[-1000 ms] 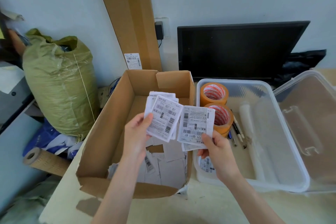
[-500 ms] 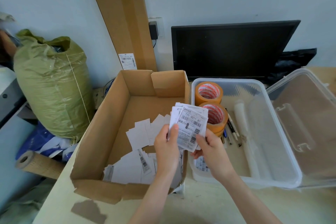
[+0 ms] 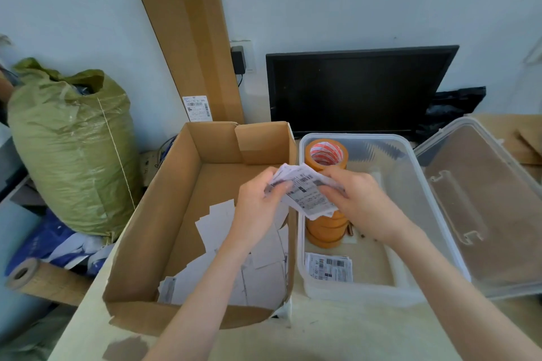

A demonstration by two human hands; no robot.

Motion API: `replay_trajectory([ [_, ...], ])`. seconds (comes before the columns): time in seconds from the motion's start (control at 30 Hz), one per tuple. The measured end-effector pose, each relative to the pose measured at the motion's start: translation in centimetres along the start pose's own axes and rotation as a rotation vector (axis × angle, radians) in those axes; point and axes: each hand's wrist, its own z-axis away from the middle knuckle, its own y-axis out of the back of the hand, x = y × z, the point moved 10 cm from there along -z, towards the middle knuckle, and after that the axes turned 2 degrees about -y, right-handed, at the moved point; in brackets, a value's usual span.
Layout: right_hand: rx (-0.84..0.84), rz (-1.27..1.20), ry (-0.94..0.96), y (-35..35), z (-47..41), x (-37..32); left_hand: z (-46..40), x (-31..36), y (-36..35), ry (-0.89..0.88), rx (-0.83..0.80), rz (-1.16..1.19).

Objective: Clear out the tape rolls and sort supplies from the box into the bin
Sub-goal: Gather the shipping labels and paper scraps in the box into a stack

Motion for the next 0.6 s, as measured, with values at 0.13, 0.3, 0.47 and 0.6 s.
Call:
replay_trajectory([
  [0.13, 0.067, -0.353, -0.171, -0.6, 0.0, 2.8, 0.5, -2.3, 0.3, 0.182, 0.163, 0.400],
  [0.3, -0.020, -0.470, -0.262, -3.4, 0.9, 4.5, 1.6, -2.9, -1.3, 0.220, 0.134, 0.437],
  [0.47, -0.042, -0.434, -0.252, -4.2, 1.2, 4.8, 2.2, -3.1, -1.3, 0.189, 0.105, 0.391],
  [0.6, -0.031, -0.466, -0.260, -4.9, 1.2, 4.9, 2.7, -3.5, -1.4, 0.192, 0.125, 0.412],
])
